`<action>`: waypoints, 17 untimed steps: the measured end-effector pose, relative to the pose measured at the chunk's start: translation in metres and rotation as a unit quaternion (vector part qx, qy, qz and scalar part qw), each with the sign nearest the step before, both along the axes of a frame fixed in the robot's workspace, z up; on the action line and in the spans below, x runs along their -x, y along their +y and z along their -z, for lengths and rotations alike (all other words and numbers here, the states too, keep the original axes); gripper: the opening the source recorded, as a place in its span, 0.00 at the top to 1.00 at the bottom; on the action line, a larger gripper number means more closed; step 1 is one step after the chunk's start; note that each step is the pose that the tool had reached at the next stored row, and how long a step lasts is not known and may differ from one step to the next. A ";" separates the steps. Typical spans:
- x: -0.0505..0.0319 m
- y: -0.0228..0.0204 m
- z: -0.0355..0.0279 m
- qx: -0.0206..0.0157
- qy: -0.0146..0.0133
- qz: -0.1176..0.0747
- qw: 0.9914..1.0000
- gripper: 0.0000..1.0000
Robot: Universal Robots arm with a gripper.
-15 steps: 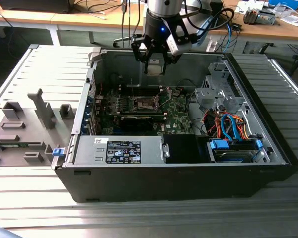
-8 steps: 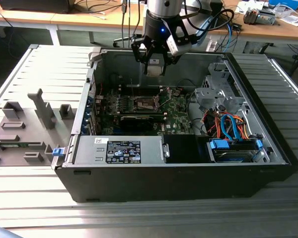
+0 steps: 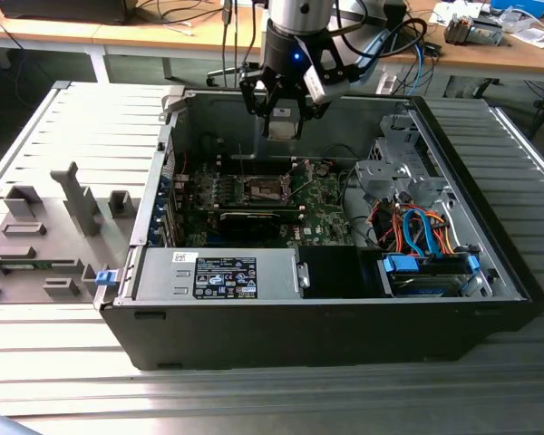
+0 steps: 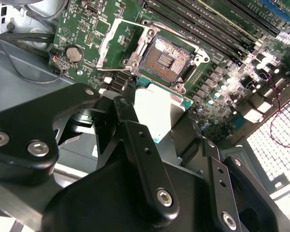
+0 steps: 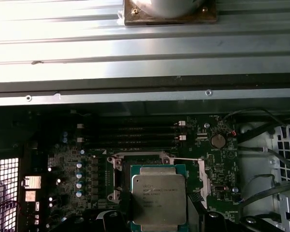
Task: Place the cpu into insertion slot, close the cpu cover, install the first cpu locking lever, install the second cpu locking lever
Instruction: 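Place the cpu into insertion slot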
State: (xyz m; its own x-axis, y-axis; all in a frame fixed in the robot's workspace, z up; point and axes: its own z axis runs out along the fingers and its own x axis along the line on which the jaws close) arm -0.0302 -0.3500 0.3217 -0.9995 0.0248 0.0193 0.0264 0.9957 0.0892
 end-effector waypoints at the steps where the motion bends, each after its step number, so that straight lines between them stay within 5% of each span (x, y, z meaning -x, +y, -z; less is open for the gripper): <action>1: 0.0000 -0.0001 0.0001 0.000 0.000 0.000 1.000 0.46; 17: 0.0000 -0.0009 0.0050 0.000 0.000 0.000 1.000 0.46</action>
State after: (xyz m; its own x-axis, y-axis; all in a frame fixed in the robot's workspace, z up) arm -0.0302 -0.3510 0.3168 -0.9995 0.0248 0.0193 0.0264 0.9957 0.0892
